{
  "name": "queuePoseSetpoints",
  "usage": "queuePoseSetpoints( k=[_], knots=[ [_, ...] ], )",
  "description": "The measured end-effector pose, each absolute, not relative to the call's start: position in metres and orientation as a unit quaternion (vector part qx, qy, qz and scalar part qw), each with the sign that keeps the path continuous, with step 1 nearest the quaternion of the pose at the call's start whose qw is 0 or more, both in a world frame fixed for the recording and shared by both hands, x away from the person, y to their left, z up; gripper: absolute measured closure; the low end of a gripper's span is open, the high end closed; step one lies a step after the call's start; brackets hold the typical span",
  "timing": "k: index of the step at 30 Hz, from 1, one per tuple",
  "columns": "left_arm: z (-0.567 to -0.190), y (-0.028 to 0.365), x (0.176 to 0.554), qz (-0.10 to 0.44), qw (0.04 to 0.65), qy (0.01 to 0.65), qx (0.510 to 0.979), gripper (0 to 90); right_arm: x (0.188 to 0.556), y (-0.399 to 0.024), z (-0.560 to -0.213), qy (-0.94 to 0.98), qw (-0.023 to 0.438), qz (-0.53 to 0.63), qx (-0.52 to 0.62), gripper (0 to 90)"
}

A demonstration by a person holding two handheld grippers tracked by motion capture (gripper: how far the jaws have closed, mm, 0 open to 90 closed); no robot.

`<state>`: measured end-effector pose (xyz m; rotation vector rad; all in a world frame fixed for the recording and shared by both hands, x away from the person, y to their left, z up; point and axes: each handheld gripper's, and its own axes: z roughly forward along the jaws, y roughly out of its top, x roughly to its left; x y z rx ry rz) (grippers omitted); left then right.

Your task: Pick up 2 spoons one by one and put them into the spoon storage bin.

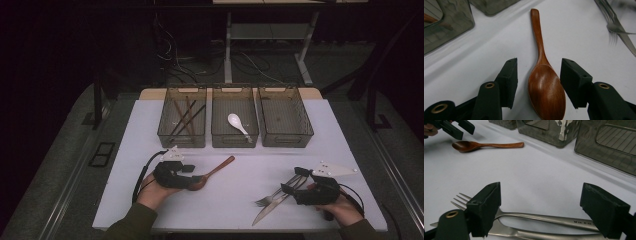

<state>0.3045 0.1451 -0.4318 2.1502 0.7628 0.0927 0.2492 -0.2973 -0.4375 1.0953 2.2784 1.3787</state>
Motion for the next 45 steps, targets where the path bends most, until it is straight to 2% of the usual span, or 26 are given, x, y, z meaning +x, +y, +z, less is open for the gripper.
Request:
queuePoseSetpoints(
  k=[25,36,39,45],
  knots=[
    [-0.444,0.134,0.299,0.043,0.366,0.286,0.884,51.3,0.249,-0.298,-0.438,0.785,0.130,0.473,0.378,16.8],
    [-0.442,0.124,0.290,0.045,0.353,0.264,0.896,62.9,0.250,-0.298,-0.439,0.787,0.128,0.473,0.375,16.8],
    [-0.441,0.120,0.287,0.054,0.346,0.258,0.901,64.7,0.249,-0.300,-0.439,0.787,0.129,0.473,0.374,16.8],
    [-0.440,0.116,0.285,0.073,0.331,0.259,0.904,73.8,0.247,-0.299,-0.437,0.787,0.132,0.473,0.372,16.7]
  ],
)
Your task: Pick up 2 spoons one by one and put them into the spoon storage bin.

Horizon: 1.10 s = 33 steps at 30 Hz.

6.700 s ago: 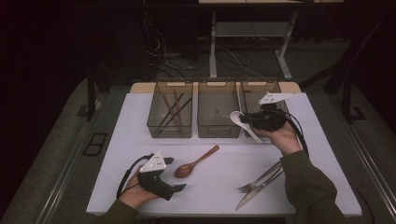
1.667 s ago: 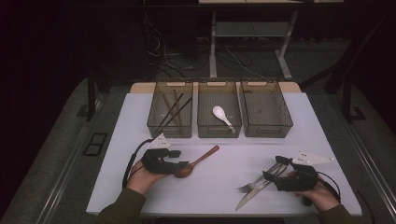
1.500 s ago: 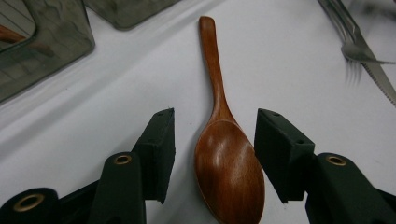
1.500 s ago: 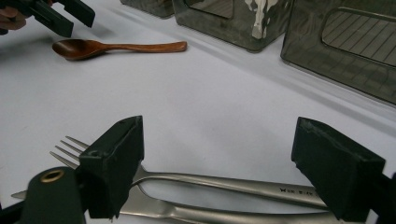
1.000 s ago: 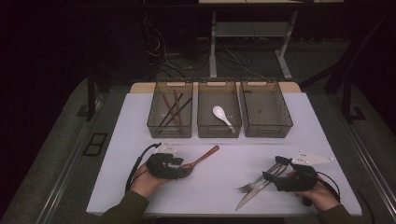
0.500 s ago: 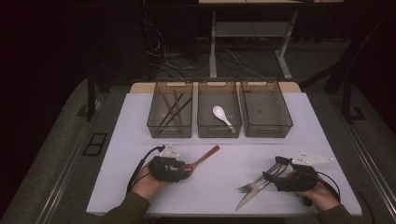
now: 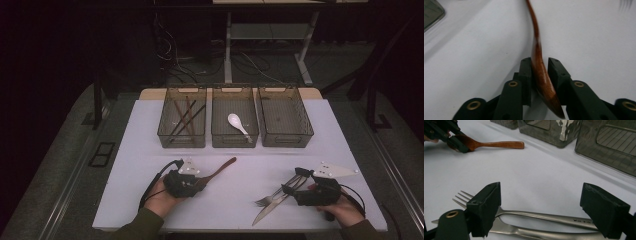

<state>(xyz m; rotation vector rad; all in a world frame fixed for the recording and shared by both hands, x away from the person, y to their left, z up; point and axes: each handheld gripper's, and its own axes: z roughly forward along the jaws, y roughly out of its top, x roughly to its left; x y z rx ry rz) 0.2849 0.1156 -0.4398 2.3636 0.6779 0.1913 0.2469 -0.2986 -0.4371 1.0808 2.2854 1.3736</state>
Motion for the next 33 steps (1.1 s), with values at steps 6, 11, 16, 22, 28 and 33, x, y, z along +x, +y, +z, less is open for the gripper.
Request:
queuePoseSetpoints(
  k=[6,11,16,22,28,33],
  knots=[
    [-0.439,0.116,0.286,0.073,0.329,0.264,0.904,78.0,0.246,-0.299,-0.438,0.789,0.133,0.472,0.370,16.8],
    [-0.439,0.115,0.286,0.072,0.329,0.268,0.903,78.3,0.246,-0.298,-0.438,0.790,0.133,0.471,0.368,16.8],
    [-0.436,0.118,0.287,0.074,0.336,0.271,0.899,78.5,0.246,-0.297,-0.439,0.793,0.134,0.468,0.366,16.8],
    [-0.431,0.122,0.286,0.082,0.346,0.269,0.895,78.6,0.245,-0.296,-0.439,0.796,0.132,0.466,0.364,16.8],
    [-0.425,0.125,0.286,0.091,0.359,0.266,0.890,78.6,0.245,-0.295,-0.439,0.795,0.129,0.468,0.363,16.8],
    [-0.420,0.127,0.287,0.094,0.366,0.262,0.888,78.6,0.245,-0.294,-0.439,0.796,0.129,0.468,0.362,16.8]
  ],
)
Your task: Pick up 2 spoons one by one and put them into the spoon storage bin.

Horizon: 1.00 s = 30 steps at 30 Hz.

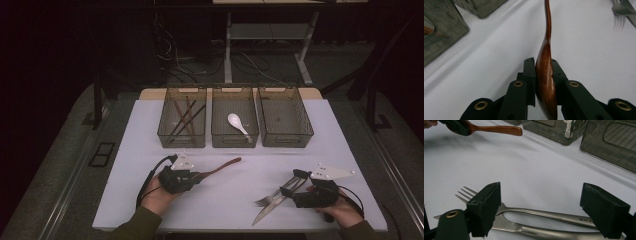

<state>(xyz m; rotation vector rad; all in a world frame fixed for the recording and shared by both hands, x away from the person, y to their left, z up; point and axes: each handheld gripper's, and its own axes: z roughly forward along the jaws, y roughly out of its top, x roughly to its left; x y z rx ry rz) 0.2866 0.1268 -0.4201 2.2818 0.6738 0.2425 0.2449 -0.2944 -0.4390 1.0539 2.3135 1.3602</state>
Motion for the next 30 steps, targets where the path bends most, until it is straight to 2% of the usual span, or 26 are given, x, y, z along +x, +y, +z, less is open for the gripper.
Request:
queuePoseSetpoints(
  k=[30],
  knots=[
    [-0.396,0.122,0.312,0.094,0.400,0.270,0.871,78.7,0.245,-0.293,-0.438,0.795,0.124,0.469,0.364,16.8]
  ],
)
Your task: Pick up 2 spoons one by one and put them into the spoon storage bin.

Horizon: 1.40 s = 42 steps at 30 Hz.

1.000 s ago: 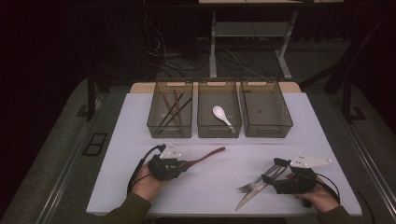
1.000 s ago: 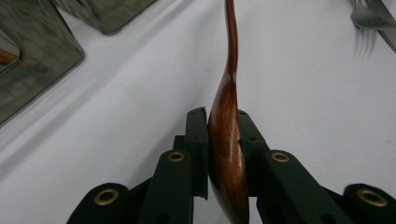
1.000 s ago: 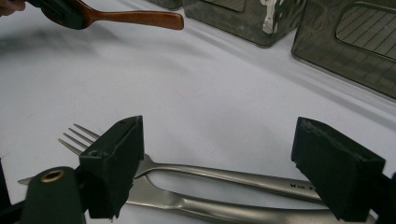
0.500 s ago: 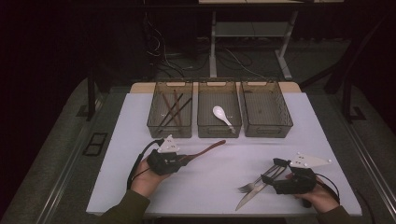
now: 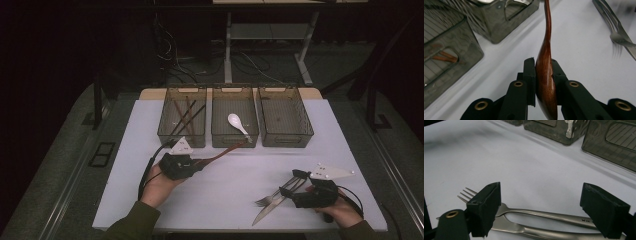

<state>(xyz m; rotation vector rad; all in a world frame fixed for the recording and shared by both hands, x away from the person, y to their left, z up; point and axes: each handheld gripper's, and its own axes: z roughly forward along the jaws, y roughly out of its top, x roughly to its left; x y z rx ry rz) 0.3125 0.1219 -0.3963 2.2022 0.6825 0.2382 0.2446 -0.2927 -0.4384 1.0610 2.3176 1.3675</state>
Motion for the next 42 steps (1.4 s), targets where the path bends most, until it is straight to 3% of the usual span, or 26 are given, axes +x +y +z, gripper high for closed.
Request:
queuePoseSetpoints(
  k=[24,42],
  knots=[
    [-0.365,0.084,0.365,0.125,0.412,0.272,0.861,78.7,0.245,-0.294,-0.439,0.793,0.123,0.470,0.366,16.8],
    [-0.368,0.054,0.426,0.147,0.381,0.334,0.850,78.7,0.245,-0.295,-0.438,0.793,0.124,0.472,0.365,16.8]
  ],
)
